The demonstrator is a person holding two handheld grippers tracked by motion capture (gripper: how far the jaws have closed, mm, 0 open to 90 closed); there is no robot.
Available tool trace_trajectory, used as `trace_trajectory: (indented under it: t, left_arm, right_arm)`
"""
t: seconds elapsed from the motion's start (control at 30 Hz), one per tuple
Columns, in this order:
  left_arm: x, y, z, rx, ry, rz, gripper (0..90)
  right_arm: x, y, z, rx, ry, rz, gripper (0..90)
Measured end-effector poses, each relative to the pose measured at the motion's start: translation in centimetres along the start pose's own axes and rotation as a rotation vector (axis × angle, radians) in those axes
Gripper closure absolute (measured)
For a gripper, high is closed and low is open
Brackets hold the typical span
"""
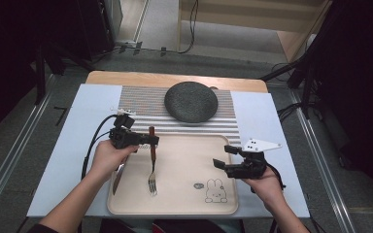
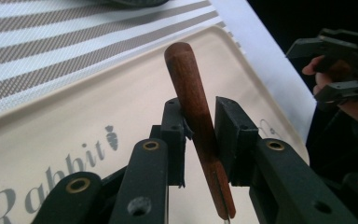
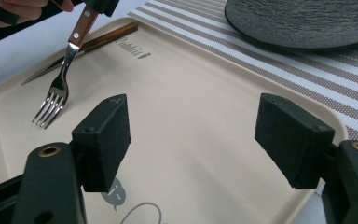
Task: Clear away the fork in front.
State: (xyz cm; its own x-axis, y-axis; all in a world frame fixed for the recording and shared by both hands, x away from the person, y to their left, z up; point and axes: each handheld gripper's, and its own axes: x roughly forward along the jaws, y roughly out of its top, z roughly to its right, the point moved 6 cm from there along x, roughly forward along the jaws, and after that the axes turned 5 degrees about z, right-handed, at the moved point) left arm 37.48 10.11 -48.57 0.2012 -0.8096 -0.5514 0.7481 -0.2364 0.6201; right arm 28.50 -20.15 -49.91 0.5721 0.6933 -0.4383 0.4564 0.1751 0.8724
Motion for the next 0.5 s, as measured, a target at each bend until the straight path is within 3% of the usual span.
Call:
trace_trajectory:
  t: [0.17,0.5]
  left_arm:
    - [0.7,-0.6,-0.7,0.006,0.024,-0.009,70.6]
    - [1.9,-1.6,-1.8,0.059,0.085,-0.052,63.7]
  right_arm:
    - [0.1,0.0,0.2,0.003,-0.006,0.001,24.9]
    - [0.2,-0.2,0.3,0.003,-0.011,-0.01,24.9]
